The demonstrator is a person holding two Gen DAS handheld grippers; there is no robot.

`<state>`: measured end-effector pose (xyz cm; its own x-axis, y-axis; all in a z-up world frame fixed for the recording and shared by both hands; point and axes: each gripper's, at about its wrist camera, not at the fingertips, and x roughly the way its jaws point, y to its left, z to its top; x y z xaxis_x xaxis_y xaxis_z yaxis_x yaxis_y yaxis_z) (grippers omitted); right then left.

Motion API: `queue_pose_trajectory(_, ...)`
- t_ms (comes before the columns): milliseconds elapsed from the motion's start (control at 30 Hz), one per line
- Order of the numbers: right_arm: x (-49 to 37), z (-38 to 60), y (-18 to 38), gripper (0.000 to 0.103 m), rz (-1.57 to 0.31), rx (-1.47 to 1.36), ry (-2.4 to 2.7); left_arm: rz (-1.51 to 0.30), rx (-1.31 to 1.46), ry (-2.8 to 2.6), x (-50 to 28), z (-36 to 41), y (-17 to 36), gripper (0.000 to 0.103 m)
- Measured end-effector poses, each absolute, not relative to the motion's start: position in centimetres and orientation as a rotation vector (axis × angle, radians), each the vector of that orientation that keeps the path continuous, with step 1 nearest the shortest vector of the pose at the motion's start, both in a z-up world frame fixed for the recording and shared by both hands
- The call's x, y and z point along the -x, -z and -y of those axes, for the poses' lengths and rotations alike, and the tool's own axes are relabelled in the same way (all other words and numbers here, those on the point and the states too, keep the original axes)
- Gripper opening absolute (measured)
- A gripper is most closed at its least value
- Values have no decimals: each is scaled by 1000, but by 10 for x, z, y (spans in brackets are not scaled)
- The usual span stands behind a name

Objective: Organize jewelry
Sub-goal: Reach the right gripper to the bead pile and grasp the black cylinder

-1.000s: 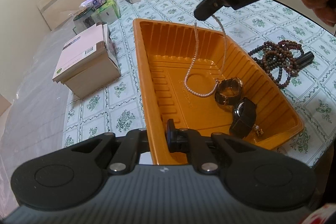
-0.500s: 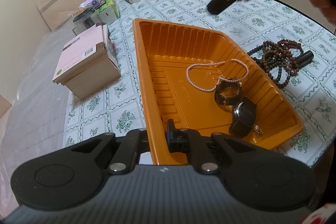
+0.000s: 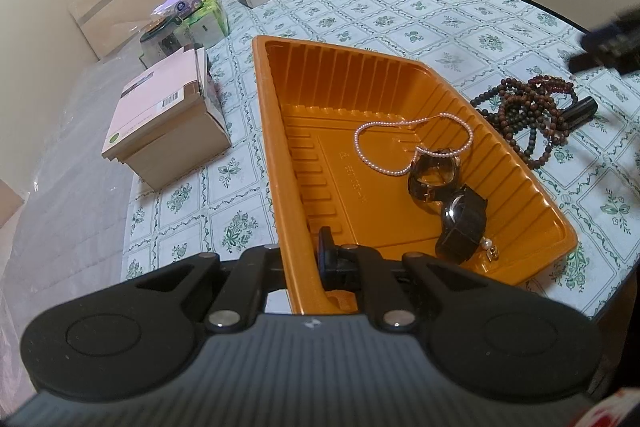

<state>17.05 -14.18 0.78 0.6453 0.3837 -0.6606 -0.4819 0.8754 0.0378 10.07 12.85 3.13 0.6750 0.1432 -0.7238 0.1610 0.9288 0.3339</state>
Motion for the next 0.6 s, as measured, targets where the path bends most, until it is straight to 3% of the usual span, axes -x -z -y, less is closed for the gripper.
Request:
queue_pose_trajectory(267,-142,186,24,73,-756,58,-291,-837,-395,6,-101,-127,-31,6)
queue_pose_trajectory(600,-152,156,53,79,-785,139,-263,-838,-398,6,-101,-126,-33,7)
